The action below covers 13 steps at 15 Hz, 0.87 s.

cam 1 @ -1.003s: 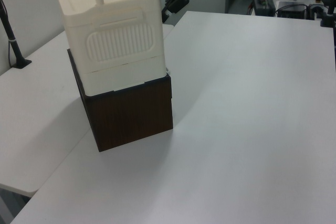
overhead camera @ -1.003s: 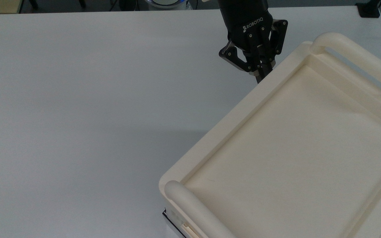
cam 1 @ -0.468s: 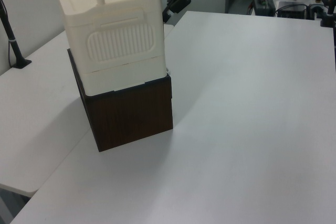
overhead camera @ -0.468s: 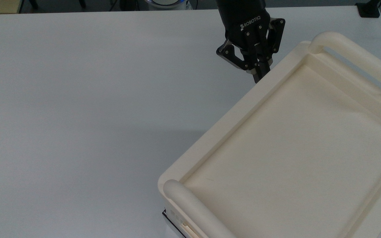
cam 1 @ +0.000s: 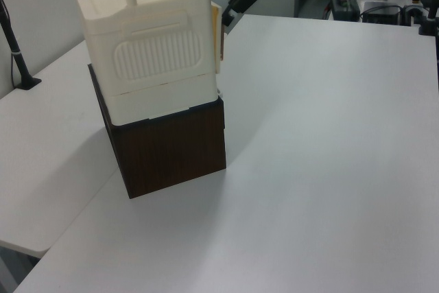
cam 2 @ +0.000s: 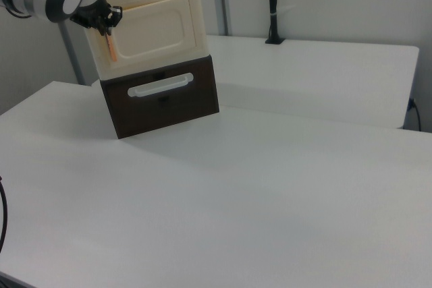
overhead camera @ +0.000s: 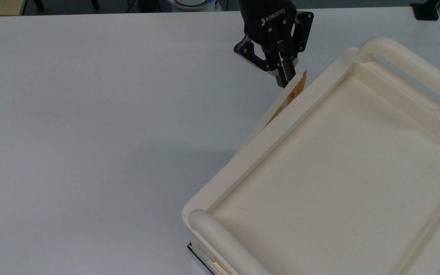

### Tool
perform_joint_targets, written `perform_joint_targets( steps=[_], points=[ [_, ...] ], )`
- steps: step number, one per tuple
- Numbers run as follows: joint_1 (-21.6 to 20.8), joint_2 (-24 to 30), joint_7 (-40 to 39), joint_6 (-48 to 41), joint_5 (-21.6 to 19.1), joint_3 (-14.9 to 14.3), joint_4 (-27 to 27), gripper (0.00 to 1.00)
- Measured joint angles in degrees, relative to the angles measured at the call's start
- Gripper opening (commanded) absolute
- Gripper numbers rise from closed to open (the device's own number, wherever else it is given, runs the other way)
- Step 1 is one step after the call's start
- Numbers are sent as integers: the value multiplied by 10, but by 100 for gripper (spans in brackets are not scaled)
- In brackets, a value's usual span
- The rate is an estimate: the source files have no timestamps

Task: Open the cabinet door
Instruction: 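Pull the door edge outward, swinging the door open on its hinge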

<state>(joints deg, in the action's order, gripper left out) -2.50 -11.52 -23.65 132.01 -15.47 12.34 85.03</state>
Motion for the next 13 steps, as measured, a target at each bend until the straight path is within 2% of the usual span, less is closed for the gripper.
perform_joint_targets(
  steps=[7,9,12,13],
  points=[
    [31,24,-4,-46,-1,0,12,7],
    [43,29,-6,-64,-1,0,13,16],
    [67,38,-8,-90,-1,-3,14,44],
    [79,40,-8,-96,-1,-6,15,49]
  ],
)
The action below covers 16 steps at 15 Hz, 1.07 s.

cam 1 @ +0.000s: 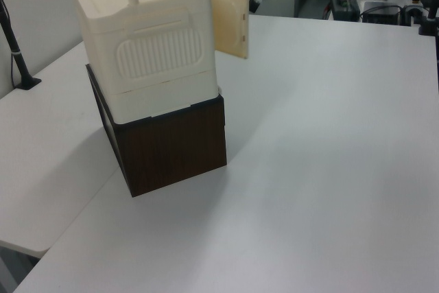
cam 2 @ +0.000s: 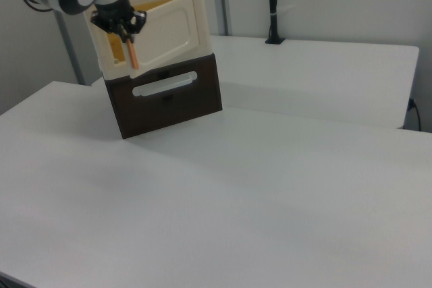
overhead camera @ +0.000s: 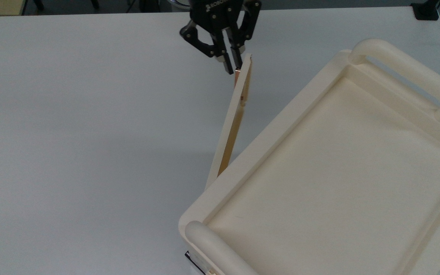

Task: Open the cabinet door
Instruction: 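Pull the door edge outward, swinging the door open on its hinge, then release the door and move the gripper away from it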

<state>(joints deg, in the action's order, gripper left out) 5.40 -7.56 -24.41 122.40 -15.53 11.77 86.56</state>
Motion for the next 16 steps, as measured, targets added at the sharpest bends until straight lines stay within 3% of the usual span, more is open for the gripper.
perform_joint_targets(
  steps=[1,5,9,16],
  points=[
    [12,1,0,-5,0,-5,0,58],
    [49,-2,-5,-12,1,-42,2,74],
    [98,-9,-8,-8,1,-52,2,99],
    [172,-9,-14,-6,1,-56,-1,100]
  ],
)
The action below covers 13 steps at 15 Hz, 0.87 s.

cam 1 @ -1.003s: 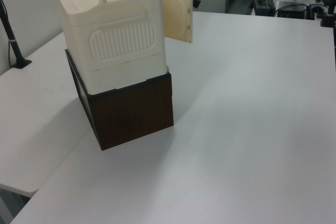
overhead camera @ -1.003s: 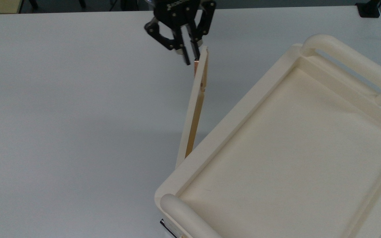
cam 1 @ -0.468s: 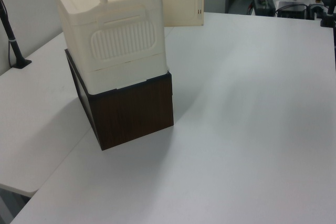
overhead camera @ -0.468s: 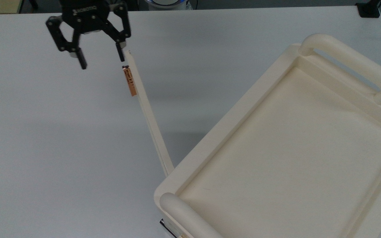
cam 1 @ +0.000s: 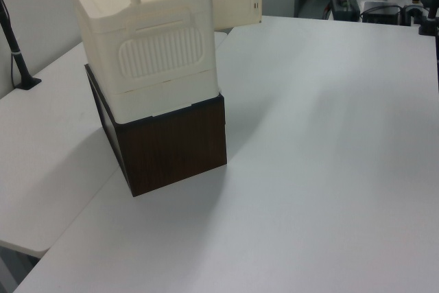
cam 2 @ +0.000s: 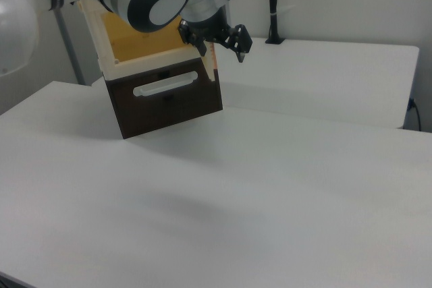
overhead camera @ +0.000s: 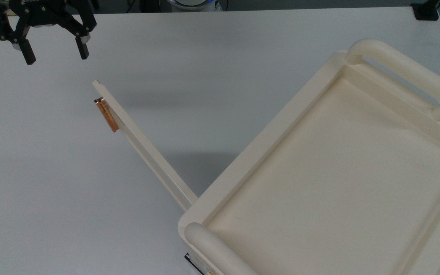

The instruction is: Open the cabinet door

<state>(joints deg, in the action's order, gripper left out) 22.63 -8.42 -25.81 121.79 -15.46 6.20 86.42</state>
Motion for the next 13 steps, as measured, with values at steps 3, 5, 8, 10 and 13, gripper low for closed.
perform_joint_targets(
  steps=[3,5,8,10,13],
  points=[
    [6,5,0,-6,0,-11,-1,100],
    [6,12,0,-37,0,-17,-2,100],
    [5,36,0,-126,12,-19,-4,100],
    [-2,58,7,-182,27,-18,-6,100],
    [-24,86,67,-251,33,-18,-6,100]
  ],
)
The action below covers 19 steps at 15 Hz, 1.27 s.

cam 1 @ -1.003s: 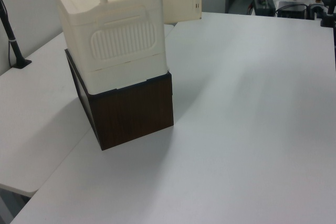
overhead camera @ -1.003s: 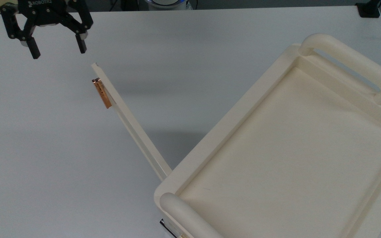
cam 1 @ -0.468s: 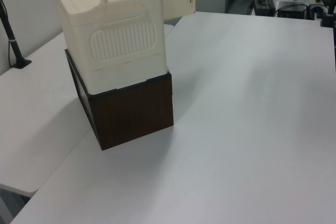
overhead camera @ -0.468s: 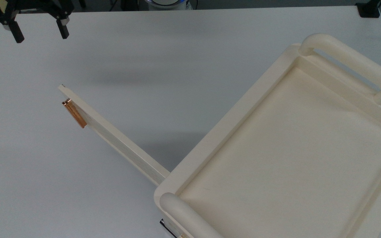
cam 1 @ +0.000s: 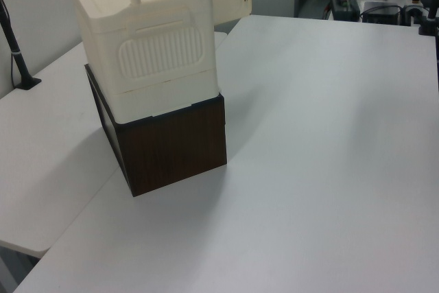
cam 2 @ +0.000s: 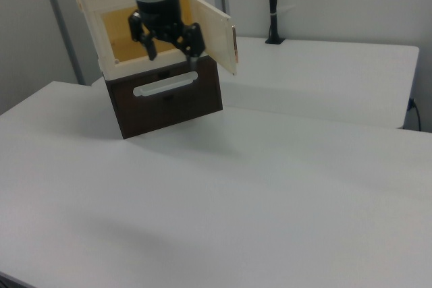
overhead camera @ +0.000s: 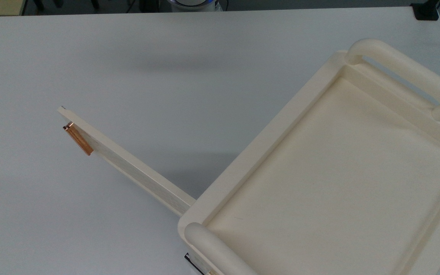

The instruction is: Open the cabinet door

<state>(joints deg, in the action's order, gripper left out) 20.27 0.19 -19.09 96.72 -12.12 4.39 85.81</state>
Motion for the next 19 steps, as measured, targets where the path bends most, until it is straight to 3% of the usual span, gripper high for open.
perform_joint_targets(
  steps=[4,8,14,19],
  points=[
    [-54,17,83,-62,32,-7,1,100],
    [-127,23,106,-91,43,-51,1,100],
    [-219,22,137,-89,101,-73,11,100],
    [-229,13,135,-47,119,-79,38,100]
  ],
)
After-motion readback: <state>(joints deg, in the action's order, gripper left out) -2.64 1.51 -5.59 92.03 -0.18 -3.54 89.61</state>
